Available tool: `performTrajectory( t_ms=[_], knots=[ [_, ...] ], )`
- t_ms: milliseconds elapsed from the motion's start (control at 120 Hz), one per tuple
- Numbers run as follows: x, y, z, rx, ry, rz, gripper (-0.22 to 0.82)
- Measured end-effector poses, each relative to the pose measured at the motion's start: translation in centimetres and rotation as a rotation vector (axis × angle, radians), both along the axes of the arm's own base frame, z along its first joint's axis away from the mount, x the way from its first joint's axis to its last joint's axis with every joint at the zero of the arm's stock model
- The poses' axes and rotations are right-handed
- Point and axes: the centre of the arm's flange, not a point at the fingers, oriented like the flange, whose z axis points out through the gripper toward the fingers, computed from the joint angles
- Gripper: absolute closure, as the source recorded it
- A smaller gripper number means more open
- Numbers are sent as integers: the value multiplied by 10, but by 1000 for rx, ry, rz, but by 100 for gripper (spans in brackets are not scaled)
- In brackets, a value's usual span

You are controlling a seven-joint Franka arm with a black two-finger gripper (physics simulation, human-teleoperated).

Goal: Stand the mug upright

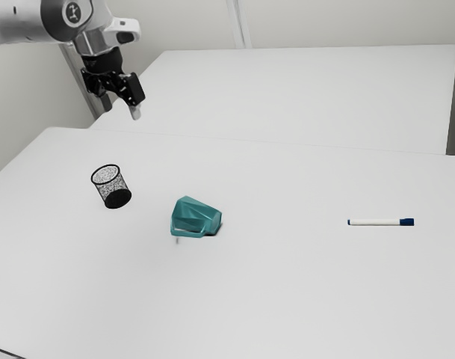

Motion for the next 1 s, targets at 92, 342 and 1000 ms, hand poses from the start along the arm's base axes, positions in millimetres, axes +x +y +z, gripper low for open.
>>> performTrajectory(
  t_ms=[92,342,1000],
  knots=[
    [-2,3,-4,-13,4,6,0],
    [-34,74,-78,-320,112,221,0],
    [-31,71,-262,-815,155,372,1]
  ],
)
